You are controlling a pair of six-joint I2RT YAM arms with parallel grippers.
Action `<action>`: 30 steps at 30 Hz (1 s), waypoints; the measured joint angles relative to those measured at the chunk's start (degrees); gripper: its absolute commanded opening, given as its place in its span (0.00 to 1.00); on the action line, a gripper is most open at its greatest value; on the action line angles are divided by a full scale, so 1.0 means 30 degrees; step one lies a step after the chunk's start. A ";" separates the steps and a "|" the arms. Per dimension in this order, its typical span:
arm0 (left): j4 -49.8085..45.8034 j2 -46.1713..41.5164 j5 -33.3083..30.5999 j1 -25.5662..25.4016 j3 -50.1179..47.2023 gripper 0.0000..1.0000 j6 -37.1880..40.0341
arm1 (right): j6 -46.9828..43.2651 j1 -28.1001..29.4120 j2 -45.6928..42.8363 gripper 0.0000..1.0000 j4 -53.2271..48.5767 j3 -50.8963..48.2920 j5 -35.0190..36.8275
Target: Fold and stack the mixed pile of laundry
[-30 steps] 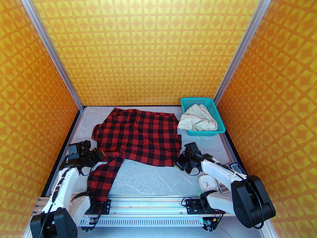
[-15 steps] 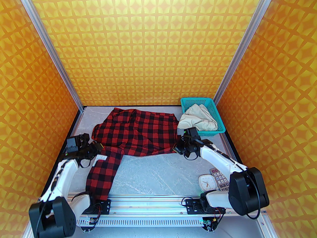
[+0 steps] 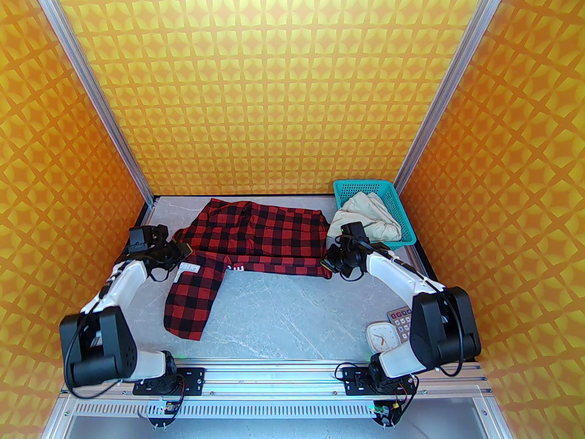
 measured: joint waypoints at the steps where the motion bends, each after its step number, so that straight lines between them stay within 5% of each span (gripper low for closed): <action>1: 0.0058 0.0306 0.0000 -0.0153 0.0240 0.00 0.0015 | 0.0000 -0.0029 0.0007 0.00 -0.0007 0.0022 0.0007; 13: 0.0765 0.4306 0.0007 -0.0918 0.2652 0.00 0.0131 | -0.0022 -0.0954 0.1355 0.00 0.0146 0.0743 0.0175; 16: 0.1064 0.5348 0.0007 -0.1064 0.3475 0.08 0.0124 | -0.0138 -0.0962 0.2645 0.00 0.0284 0.1676 0.0335; 21: 0.1552 0.7067 -0.0022 -0.1107 0.4626 0.41 -0.0044 | -0.0546 -0.0998 0.4269 0.29 0.0896 0.2885 0.0678; 30: 0.2506 0.7730 -0.0051 -0.1107 0.5406 0.44 -0.0364 | -0.0969 -0.1027 0.4889 0.38 0.3687 0.3162 -0.0226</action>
